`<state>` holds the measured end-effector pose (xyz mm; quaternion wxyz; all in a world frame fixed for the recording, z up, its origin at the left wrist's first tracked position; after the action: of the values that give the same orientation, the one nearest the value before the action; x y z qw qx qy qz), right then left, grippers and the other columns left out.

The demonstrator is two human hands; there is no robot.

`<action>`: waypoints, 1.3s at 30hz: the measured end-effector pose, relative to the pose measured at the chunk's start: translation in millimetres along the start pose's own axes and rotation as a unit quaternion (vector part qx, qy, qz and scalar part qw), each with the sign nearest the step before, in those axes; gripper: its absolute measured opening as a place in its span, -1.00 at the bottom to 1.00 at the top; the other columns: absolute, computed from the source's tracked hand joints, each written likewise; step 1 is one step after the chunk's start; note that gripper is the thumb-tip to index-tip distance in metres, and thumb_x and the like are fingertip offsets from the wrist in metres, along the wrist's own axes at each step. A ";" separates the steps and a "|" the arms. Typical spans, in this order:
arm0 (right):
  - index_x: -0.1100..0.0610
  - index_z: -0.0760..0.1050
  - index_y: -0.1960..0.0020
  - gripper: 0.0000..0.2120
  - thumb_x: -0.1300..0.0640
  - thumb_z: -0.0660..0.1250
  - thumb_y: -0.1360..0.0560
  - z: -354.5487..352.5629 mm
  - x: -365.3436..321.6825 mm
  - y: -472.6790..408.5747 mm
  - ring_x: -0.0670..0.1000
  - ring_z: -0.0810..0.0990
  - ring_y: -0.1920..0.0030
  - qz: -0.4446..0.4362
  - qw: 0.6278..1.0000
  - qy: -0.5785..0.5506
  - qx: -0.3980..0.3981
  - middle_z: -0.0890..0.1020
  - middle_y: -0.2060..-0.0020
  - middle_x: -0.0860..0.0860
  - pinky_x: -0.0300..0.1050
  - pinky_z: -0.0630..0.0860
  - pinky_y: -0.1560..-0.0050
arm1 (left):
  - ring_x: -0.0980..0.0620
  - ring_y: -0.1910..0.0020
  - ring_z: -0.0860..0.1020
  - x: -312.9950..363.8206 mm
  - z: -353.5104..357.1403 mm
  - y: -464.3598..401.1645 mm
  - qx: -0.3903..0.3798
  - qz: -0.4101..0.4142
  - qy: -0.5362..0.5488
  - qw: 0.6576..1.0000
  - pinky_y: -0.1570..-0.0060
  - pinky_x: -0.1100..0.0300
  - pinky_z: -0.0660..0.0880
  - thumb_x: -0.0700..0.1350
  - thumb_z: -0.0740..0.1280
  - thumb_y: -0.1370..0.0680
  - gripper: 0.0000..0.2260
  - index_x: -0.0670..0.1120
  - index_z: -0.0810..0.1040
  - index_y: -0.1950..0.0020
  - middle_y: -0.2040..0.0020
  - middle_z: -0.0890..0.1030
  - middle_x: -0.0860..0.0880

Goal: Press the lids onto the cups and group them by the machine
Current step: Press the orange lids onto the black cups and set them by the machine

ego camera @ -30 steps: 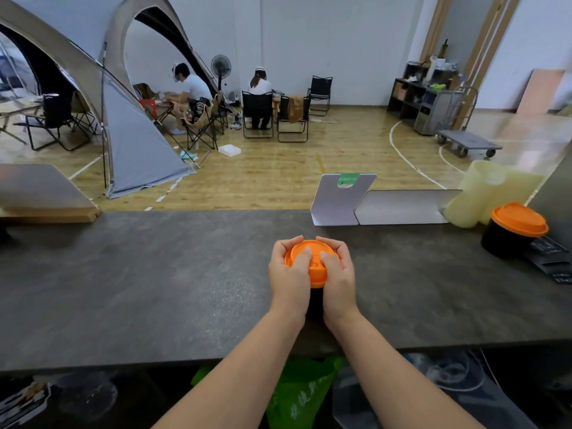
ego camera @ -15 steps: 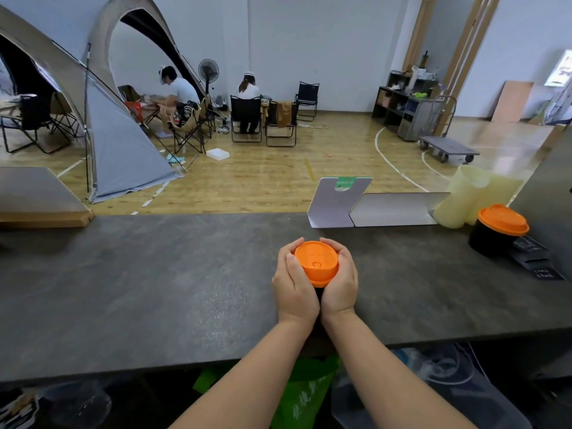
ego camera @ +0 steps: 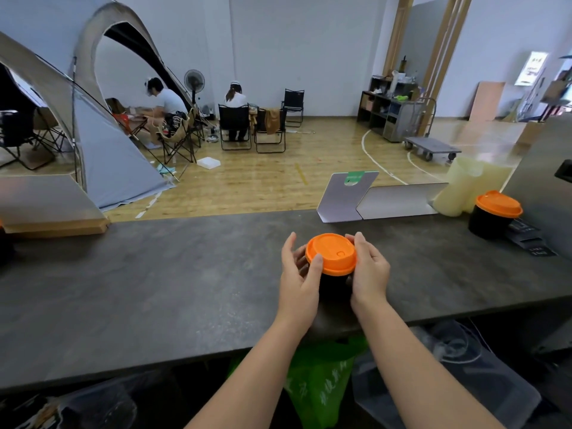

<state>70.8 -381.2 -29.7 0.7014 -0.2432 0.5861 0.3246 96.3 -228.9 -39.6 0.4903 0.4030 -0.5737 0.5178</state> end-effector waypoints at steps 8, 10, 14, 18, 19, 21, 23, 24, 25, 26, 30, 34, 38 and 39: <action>0.02 0.61 -0.11 -0.71 0.17 0.11 -0.64 57.0 9.2 30.8 -0.03 0.63 -0.01 0.004 0.992 -0.036 -0.117 0.66 -0.03 0.02 -0.20 0.53 0.07 | 0.20 -0.36 0.40 -1.3 -45.3 10.4 0.042 -0.001 -0.021 0.999 -0.38 0.15 0.38 0.24 0.33 -0.51 -0.37 0.21 0.18 -0.52 -0.41 0.37 0.17; 0.03 0.60 -0.11 -0.69 0.19 0.08 -0.65 83.1 12.4 38.8 0.01 0.63 -0.05 0.001 0.986 -0.030 -0.164 0.66 -0.07 0.06 -0.15 0.55 -0.02 | 0.18 -0.39 0.38 -1.8 -67.0 18.0 0.103 -0.001 -0.015 0.995 -0.40 0.11 0.36 0.35 0.30 -0.48 -0.31 0.28 0.09 -0.53 -0.41 0.34 0.22; 0.01 0.61 -0.08 -0.69 0.17 0.08 -0.66 139.3 21.0 65.5 0.05 0.64 -0.07 0.024 0.966 -0.027 -0.257 0.67 -0.06 0.06 -0.07 0.57 -0.03 | 0.23 -0.34 0.42 5.3 -115.5 42.6 0.222 -0.018 0.004 0.975 -0.36 0.10 0.41 0.53 0.17 -0.39 -0.35 0.29 0.20 -0.40 -0.38 0.40 0.21; -0.02 0.59 -0.07 -0.67 0.16 0.05 -0.68 192.2 28.5 109.5 -0.03 0.62 -0.07 0.036 0.935 -0.020 -0.352 0.66 -0.06 0.02 -0.16 0.52 0.03 | 0.33 -0.15 0.52 25.9 -178.9 70.1 0.311 -0.008 0.003 0.950 -0.23 0.20 0.46 0.03 0.15 -0.66 -0.84 0.16 0.39 -0.23 -0.20 0.54 0.16; -0.03 0.57 -0.09 -0.68 0.15 0.04 -0.68 203.9 28.9 124.0 -0.10 0.61 -0.04 0.029 0.924 -0.013 -0.382 0.64 -0.06 -0.01 -0.22 0.51 0.06 | 0.34 -0.15 0.52 31.3 -195.0 77.5 0.326 -0.005 -0.010 0.945 -0.23 0.24 0.46 -0.05 0.16 -0.67 -0.83 0.15 0.39 -0.23 -0.20 0.54 0.17; -0.02 0.52 -0.12 -0.71 0.15 0.03 -0.69 223.2 28.8 156.6 -0.21 0.60 0.01 0.002 0.895 -0.003 -0.445 0.60 -0.06 -0.07 -0.37 0.51 0.16 | 0.36 -0.18 0.49 40.3 -221.5 94.0 0.347 -0.003 -0.022 0.938 -0.22 0.34 0.44 -0.11 0.16 -0.68 -0.79 0.15 0.37 -0.27 -0.25 0.51 0.15; -0.04 0.50 -0.14 -0.73 0.14 0.03 -0.68 239.2 30.5 187.3 -0.18 0.59 -0.05 -0.010 0.864 -0.006 -0.503 0.59 -0.09 -0.08 -0.38 0.53 0.14 | 0.36 -0.21 0.47 49.7 -245.4 114.2 0.372 0.006 -0.034 0.927 -0.20 0.42 0.40 -0.09 0.16 -0.67 -0.76 0.12 0.36 -0.32 -0.29 0.49 0.13; -0.06 0.50 -0.15 -0.73 0.12 0.04 -0.68 247.3 32.1 200.8 -0.14 0.58 -0.09 -0.011 0.849 -0.008 -0.528 0.59 -0.10 -0.08 -0.34 0.55 0.07 | 0.36 -0.22 0.47 53.5 -257.2 124.0 0.387 0.013 -0.036 0.921 -0.19 0.44 0.39 -0.08 0.17 -0.67 -0.75 0.10 0.36 -0.34 -0.30 0.49 0.13; -0.09 0.51 -0.16 -0.73 0.11 0.05 -0.68 255.0 34.9 212.9 -0.12 0.57 -0.13 -0.009 0.834 -0.010 -0.552 0.59 -0.12 -0.09 -0.27 0.56 -0.04 | 0.36 -0.24 0.46 56.9 -268.6 133.5 0.399 0.019 -0.039 0.916 -0.20 0.44 0.39 -0.06 0.17 -0.66 -0.73 0.09 0.36 -0.36 -0.31 0.49 0.12; -0.11 0.51 -0.18 -0.73 0.09 0.06 -0.68 262.4 38.4 223.9 -0.11 0.57 -0.16 -0.008 0.820 -0.009 -0.572 0.59 -0.13 -0.10 -0.16 0.54 -0.15 | 0.35 -0.25 0.46 60.6 -279.0 141.6 0.409 0.024 -0.043 0.911 -0.20 0.44 0.38 -0.03 0.19 -0.64 -0.70 0.08 0.36 -0.38 -0.31 0.49 0.13; -0.21 0.50 -0.24 -0.71 0.05 0.08 -0.67 285.4 45.3 258.9 -0.10 0.52 -0.26 -0.020 0.791 -0.008 -0.611 0.57 -0.23 -0.11 -0.02 0.46 -0.32 | 0.36 -0.28 0.45 69.8 -314.3 161.7 0.421 0.026 -0.050 0.905 -0.27 0.37 0.39 0.05 0.22 -0.58 -0.61 0.10 0.37 -0.42 -0.31 0.49 0.20; -0.27 0.45 -0.26 -0.70 0.01 0.05 -0.68 306.7 51.6 282.3 -0.14 0.49 -0.28 -0.028 0.799 -0.003 -0.600 0.53 -0.24 -0.16 -0.04 0.43 -0.34 | 0.41 -0.29 0.42 74.0 -346.8 164.5 0.395 0.020 -0.048 0.917 -0.32 0.36 0.37 0.13 0.20 -0.54 -0.54 0.13 0.37 -0.45 -0.30 0.49 0.29; -0.25 0.34 -0.31 -0.75 -0.03 0.07 -0.67 337.0 60.2 302.1 -0.12 0.45 -0.30 -0.022 0.833 0.001 -0.554 0.49 -0.25 -0.15 -0.08 0.40 -0.33 | 0.36 -0.36 0.38 73.6 -393.1 159.3 0.361 0.022 -0.034 0.932 -0.39 0.29 0.31 0.12 0.23 -0.52 -0.47 0.10 0.34 -0.49 -0.38 0.46 0.25; -0.19 0.33 -0.31 -0.76 -0.03 0.09 -0.66 345.2 63.6 307.3 -0.10 0.46 -0.28 -0.009 0.848 -0.004 -0.529 0.49 -0.23 -0.13 -0.09 0.41 -0.31 | 0.35 -0.37 0.37 71.6 -405.2 157.8 0.351 0.015 -0.032 0.936 -0.42 0.25 0.31 0.11 0.24 -0.54 -0.49 0.12 0.32 -0.50 -0.39 0.44 0.24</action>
<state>79.1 84.9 -12.7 0.4716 -0.5813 0.3206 0.5804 -11.8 197.2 -7.8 0.2912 0.5572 -0.3764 0.6805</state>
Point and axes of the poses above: each hand's wrist, its own y-axis away from the middle knuckle, its own z-axis out of the palm, x = y × z, the point moved 9 cm from there along -y, towards the middle knuckle
